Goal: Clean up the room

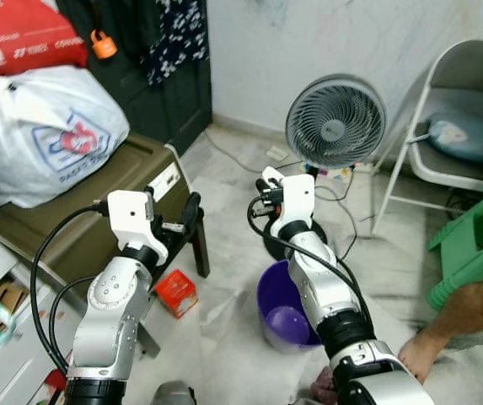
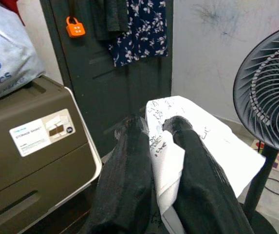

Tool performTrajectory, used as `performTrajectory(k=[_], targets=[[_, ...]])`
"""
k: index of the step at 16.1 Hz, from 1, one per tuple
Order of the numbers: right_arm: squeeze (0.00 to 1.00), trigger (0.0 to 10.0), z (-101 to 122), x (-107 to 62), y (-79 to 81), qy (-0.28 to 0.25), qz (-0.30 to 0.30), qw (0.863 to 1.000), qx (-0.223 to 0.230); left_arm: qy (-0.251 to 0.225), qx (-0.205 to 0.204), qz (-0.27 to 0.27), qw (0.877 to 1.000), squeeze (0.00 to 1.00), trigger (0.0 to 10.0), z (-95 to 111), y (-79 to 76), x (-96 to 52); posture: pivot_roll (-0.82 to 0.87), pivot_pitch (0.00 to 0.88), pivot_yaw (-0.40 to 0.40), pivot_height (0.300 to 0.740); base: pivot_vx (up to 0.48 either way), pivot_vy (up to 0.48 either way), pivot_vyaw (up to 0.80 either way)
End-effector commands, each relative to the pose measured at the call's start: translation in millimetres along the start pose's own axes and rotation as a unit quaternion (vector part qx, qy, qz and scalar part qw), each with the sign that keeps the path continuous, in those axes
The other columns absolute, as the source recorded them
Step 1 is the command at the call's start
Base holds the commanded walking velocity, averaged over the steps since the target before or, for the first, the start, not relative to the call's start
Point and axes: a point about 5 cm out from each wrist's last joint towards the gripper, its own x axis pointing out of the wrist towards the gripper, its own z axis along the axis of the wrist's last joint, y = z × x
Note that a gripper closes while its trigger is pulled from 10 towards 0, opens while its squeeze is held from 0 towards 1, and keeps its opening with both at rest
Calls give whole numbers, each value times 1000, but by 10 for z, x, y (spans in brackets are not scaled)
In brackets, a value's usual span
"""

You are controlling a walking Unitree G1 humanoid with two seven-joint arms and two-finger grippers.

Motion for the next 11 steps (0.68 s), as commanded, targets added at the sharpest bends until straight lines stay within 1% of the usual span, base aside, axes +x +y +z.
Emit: performTrajectory(k=[1,4,6,11], targets=[[0,10000,66,25,13,-15,4,1000,4,4,-3,3,1000,0,10000,-7,11,21,48,26,-2,740,0,0,0],[0,10000,69,23,5,-16,0,1000,10,3,-4,5,1000,0,10000,-6,15,26,49,24,-3,740,0,0,0],[0,10000,65,25,-1,-14,0,1000,17,3,-5,7,1000,0,10000,-9,16,33,49,20,-6,740,0,0,-731],[0,10000,79,32,-11,-17,3,1000,16,2,-6,6,1000,0,10000,-13,12,56,47,14,-11,740,0,0,-800]])
